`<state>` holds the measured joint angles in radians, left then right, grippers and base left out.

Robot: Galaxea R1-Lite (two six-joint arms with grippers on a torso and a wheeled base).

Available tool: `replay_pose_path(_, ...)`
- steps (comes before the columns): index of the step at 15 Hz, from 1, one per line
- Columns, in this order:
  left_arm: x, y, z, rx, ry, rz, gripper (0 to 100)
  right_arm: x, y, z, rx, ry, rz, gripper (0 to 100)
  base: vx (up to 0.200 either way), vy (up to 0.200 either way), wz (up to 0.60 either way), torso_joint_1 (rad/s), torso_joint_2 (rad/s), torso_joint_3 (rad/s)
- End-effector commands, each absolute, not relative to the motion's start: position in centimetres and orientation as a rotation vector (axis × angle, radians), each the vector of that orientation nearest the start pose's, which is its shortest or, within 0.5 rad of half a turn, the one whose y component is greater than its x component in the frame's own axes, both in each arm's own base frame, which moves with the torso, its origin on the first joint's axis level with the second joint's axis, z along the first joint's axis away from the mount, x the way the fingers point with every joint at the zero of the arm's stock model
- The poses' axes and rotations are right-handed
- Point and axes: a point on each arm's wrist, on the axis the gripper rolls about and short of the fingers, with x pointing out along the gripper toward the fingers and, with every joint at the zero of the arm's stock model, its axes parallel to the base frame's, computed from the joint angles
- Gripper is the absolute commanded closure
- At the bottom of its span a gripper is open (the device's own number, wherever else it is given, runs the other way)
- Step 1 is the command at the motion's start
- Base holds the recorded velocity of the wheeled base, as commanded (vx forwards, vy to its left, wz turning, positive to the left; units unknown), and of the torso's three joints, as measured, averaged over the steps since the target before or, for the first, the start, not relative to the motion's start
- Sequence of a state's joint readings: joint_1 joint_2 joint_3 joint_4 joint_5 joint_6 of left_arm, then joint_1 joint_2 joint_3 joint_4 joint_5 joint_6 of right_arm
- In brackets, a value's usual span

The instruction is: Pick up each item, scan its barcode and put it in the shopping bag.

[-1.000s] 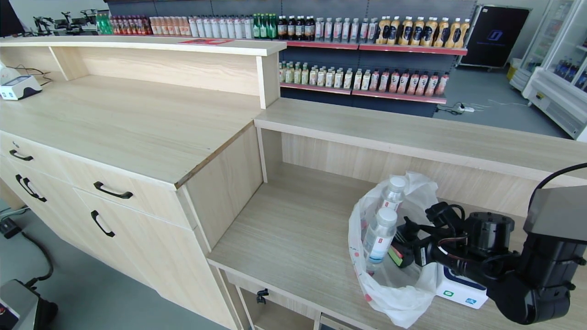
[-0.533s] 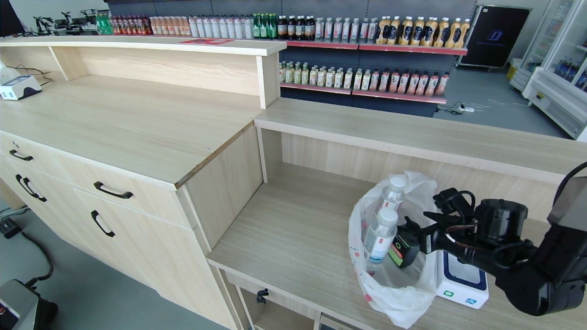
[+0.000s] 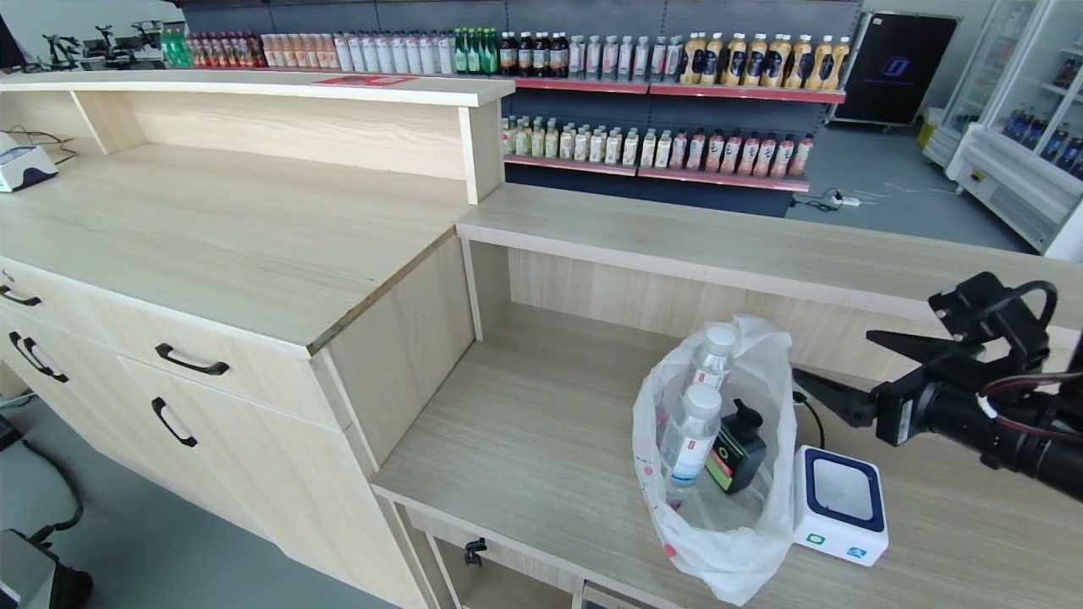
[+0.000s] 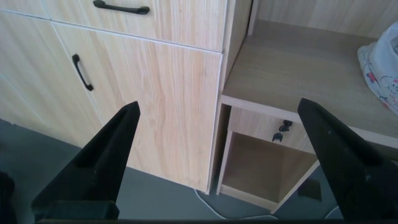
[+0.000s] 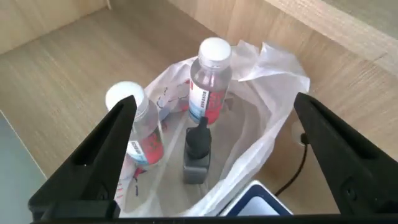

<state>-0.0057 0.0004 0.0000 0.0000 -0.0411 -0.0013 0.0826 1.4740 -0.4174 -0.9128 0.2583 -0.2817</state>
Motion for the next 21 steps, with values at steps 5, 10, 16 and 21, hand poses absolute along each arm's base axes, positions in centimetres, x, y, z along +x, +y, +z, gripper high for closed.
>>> replay_pose_path(5, -2.3, -0.1, 7.6, 0.0, 0.002, -0.048, 0, 16.1, -0.7, 23.6, -0.327, -0.066, 0.167, 0, 0.0, 0.0, -0.6, 0.003, 0.0, 0.001)
replay_pose_path(10, -2.3, -0.1, 7.6, -0.002, 0.002, -0.048, 0, 11.8, -1.0, 22.4, -0.24, 0.107, -0.105, 0, 0.0, 0.0, -0.6, 0.0, 0.0, 0.001)
replay_pose_path(16, -2.3, -0.1, 7.6, -0.002, 0.002, -0.048, 0, 1.9, -0.2, 9.5, -0.051, 0.273, -0.086, 0, 0.0, 0.0, -0.1, 0.001, 0.0, 0.0)
replay_pose_path(21, -2.3, -0.1, 7.6, -0.002, 0.002, -0.048, 0, -1.9, -0.2, 7.6, 0.064, 0.059, -0.082, 0, 0.0, 0.0, 0.0, 0.0, 0.0, 0.0)
